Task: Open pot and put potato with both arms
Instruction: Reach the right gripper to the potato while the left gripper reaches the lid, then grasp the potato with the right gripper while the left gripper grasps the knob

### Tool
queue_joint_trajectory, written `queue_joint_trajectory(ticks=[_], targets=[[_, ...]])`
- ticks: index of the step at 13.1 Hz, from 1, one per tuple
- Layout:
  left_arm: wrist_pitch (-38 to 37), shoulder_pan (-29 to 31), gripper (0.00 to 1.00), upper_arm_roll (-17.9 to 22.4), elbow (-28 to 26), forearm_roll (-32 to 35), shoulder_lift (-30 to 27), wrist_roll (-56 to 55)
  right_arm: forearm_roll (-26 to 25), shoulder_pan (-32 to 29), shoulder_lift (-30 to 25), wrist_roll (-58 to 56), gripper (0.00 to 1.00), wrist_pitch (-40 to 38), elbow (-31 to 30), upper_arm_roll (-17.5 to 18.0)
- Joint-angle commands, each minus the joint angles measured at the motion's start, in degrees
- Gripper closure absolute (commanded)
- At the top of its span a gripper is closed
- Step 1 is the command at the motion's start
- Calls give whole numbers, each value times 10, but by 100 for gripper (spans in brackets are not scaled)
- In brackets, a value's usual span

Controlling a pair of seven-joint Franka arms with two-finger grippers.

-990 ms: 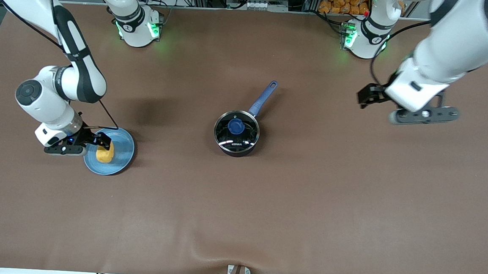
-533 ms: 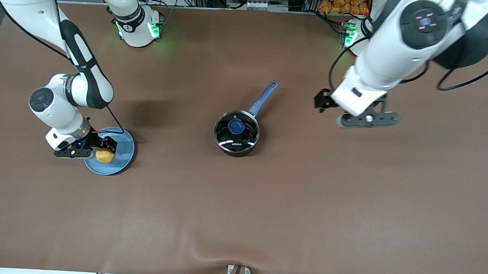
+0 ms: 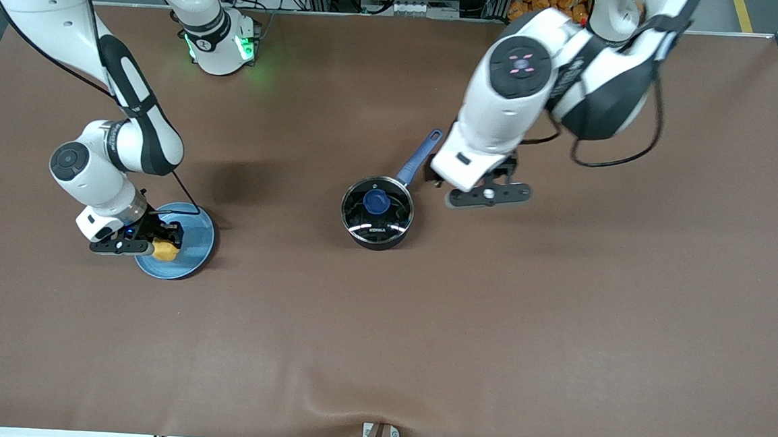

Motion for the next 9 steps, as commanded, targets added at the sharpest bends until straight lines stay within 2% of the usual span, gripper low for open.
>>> queue_joint_trajectory(ticks=[1,3,5,9], targets=[[23,-35,0,7,49,22,52,-71,1,4,-102,-6,100,-118,-7,5],[52,-59,0,9,54,37,78,-116,1,11,-165,-1,100,-218,9,4],[83,-88,0,29,59,44,101,-172,2,11,-204,-2,100,-318,48,5],[107,-181,0,109,102,43,154,-264,2,10,-238,-5,100,-529,181,4]])
